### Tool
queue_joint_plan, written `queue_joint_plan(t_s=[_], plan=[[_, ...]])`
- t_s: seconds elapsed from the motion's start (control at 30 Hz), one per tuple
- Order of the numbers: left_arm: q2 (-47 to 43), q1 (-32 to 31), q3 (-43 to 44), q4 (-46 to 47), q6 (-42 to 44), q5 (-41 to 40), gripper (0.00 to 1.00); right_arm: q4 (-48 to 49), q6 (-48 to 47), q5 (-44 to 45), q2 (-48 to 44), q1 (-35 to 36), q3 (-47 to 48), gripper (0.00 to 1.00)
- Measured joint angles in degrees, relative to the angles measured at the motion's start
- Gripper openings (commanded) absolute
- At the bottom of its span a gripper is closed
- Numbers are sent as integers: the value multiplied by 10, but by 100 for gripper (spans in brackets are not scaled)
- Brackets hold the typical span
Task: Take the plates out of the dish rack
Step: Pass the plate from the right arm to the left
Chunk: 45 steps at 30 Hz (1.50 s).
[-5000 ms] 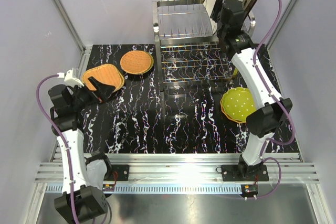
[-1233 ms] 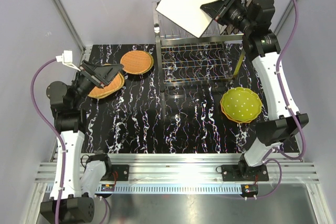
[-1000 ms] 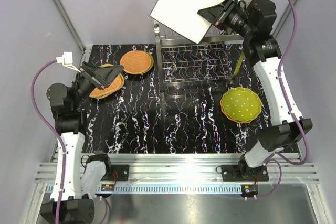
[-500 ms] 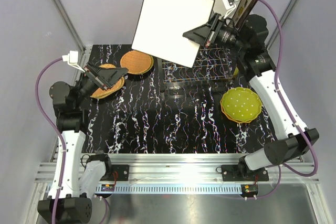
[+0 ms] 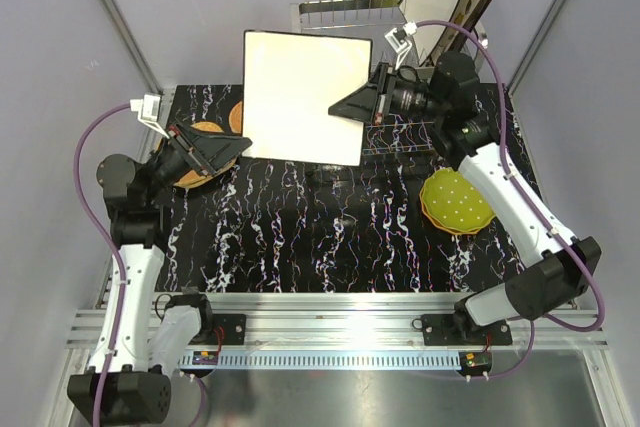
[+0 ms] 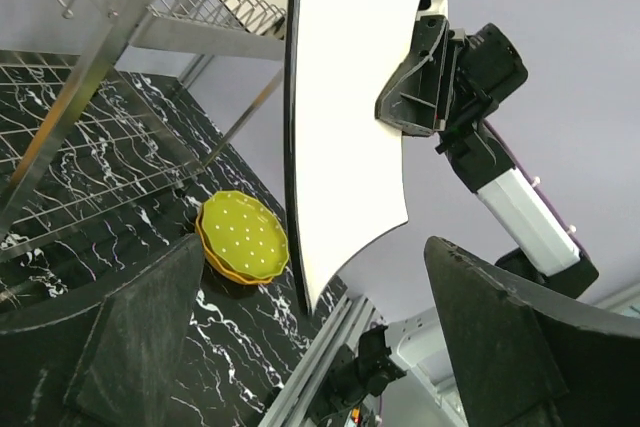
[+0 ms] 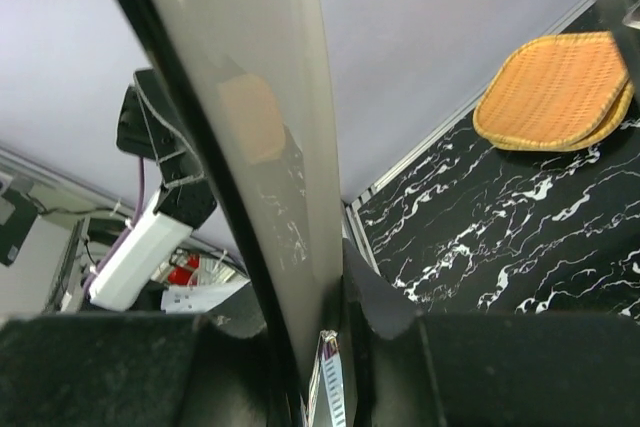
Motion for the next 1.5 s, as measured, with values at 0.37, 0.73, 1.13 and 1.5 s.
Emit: queue_joint_plan(t_s=[0.37, 0.73, 1.13, 1.5], plan=[[41, -28, 0, 0, -2, 32, 58, -5, -67, -44, -13, 54, -35, 0], [44, -41, 1, 10, 3, 60, 0, -24, -91, -43, -14, 55, -51, 2], [40, -44, -60, 5, -17, 85, 0, -34, -106, -27, -49, 57, -84, 100], [3, -17, -110, -9, -21, 86, 0, -79, -202, 23, -91, 29, -116, 100]])
